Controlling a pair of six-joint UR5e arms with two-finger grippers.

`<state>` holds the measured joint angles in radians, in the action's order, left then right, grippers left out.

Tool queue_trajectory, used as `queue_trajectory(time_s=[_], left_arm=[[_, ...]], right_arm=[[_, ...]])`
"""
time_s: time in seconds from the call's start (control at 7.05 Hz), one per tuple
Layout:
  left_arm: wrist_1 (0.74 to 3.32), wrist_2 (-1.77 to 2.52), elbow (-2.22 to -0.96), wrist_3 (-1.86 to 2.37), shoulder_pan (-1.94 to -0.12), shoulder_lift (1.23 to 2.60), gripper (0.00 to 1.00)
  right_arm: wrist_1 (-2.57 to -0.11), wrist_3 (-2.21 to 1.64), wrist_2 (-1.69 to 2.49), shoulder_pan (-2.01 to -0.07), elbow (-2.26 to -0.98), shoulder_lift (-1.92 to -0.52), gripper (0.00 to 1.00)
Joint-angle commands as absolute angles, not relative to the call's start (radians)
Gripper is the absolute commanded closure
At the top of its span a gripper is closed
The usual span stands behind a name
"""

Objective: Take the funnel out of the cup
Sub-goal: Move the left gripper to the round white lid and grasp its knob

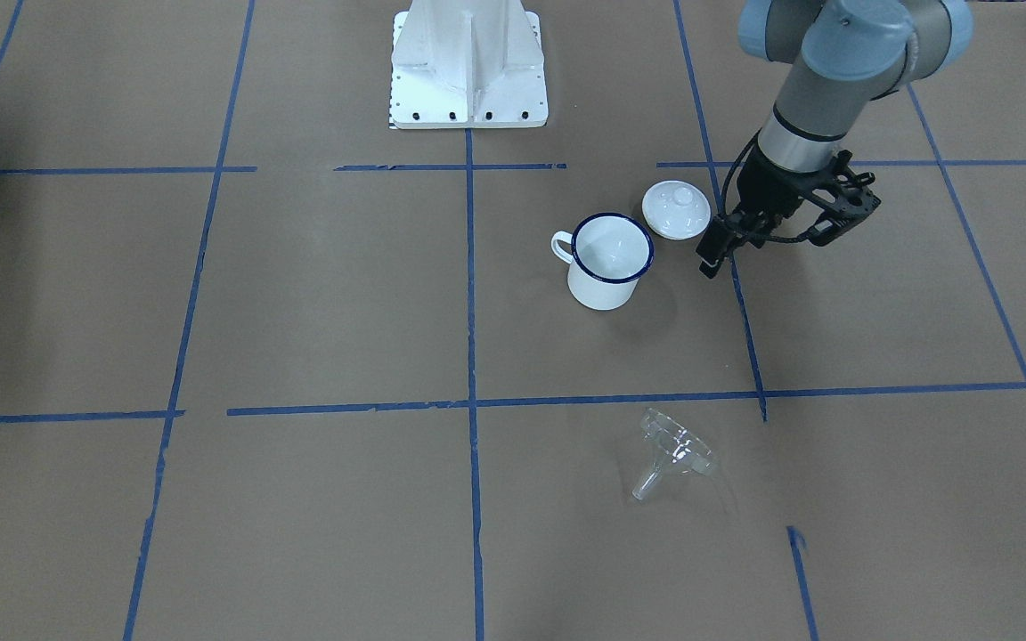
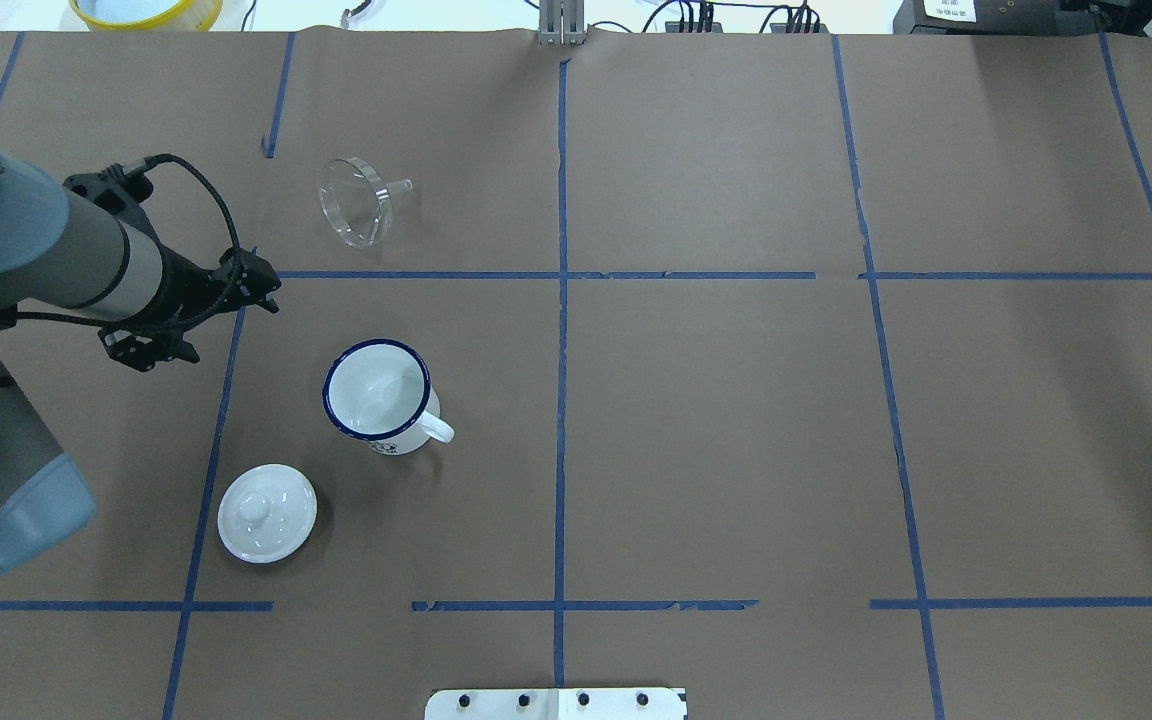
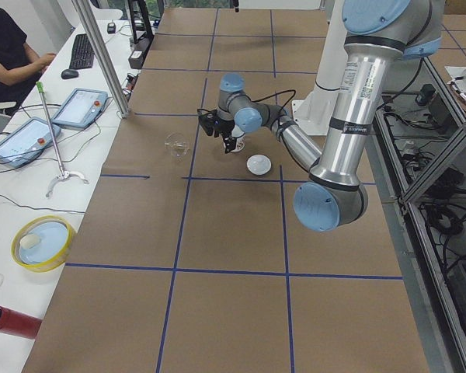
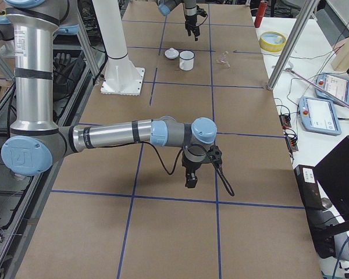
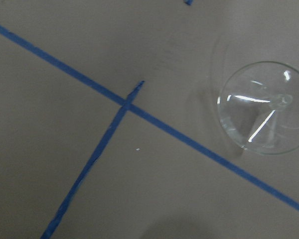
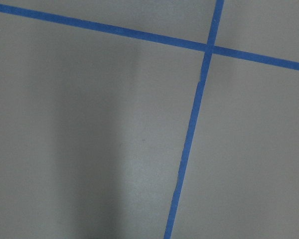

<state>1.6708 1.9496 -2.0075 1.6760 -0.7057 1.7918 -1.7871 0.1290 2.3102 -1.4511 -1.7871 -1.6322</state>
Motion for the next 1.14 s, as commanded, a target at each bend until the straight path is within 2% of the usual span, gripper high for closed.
queue_trajectory(time_s=[0.0, 0.28, 0.99], left_arm=[[1.629, 1.945, -2.086, 1.755, -0.603, 1.737, 0.04], [1.656, 1.857, -2.089, 1.863, -0.470, 1.685, 0.04], [1.766, 1.841, -2.020, 1.881, -0.433, 1.684, 0.15]], right_arm=[[-1.787, 0.129, 2.310, -1.451, -1.787, -1.632, 0.00], [-1.787, 0.129, 2.310, -1.451, -1.787, -1.632, 0.00], [-1.787, 0.130, 2.310, -1.451, -1.787, -1.632, 0.00]])
